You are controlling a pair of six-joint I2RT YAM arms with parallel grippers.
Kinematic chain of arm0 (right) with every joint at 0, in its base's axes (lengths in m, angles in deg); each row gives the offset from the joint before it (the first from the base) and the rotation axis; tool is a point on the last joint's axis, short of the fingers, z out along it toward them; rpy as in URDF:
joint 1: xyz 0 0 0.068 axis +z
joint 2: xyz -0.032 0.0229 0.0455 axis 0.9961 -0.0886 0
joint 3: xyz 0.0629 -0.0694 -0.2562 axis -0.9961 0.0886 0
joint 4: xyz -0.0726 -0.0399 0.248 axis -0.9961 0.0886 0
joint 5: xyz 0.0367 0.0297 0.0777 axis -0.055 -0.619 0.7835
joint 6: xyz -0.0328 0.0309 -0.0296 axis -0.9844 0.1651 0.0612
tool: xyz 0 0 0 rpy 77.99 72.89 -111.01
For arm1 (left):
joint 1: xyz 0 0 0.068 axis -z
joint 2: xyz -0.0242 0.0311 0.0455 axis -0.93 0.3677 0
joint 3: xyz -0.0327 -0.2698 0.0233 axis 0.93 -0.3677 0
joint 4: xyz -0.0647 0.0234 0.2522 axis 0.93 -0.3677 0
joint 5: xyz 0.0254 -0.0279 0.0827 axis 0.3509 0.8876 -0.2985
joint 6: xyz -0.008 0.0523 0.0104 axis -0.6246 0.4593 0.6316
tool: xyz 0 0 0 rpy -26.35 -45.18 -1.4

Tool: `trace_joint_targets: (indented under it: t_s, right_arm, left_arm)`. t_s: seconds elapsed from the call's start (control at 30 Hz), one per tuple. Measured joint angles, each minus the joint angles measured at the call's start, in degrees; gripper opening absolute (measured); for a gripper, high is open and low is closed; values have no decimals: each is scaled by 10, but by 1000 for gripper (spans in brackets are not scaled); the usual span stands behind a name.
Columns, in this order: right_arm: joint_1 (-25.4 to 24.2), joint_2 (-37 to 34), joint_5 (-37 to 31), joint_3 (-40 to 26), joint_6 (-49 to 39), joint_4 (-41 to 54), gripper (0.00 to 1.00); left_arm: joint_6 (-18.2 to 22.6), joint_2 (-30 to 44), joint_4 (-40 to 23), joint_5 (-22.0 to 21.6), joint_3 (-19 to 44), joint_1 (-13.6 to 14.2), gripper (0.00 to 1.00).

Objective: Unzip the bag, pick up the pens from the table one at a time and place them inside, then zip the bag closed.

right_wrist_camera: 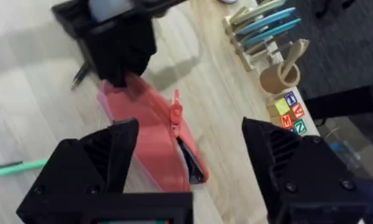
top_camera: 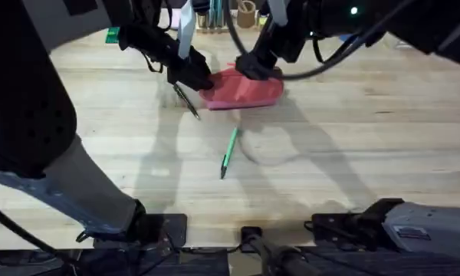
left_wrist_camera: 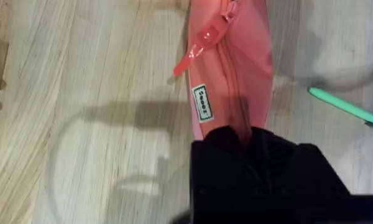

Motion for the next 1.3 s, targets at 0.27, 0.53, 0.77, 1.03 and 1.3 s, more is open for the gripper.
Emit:
trace_joint_targets:
  t_s: [0.27, 0.53, 0.77, 1.03, 1.3]
  right_arm:
    - [-23, -89, 1, -172, 48, 154, 990]
    - [-24, -207, 1, -340, 51, 275, 990]
    - [-37, -237, 21, -354, 63, 298, 992]
    - [-48, -240, 25, -354, 66, 302, 992]
    - [-48, -240, 25, -354, 66, 321, 994]
  left_arm:
    - [0, 0, 0, 0, 0, 0, 42]
    - [2, 0, 0, 0, 0, 0, 42]
    - [2, 0, 0, 0, 0, 0, 42]
    - [2, 0, 0, 0, 0, 0, 42]
    - [2, 0, 0, 0, 0, 0, 42]
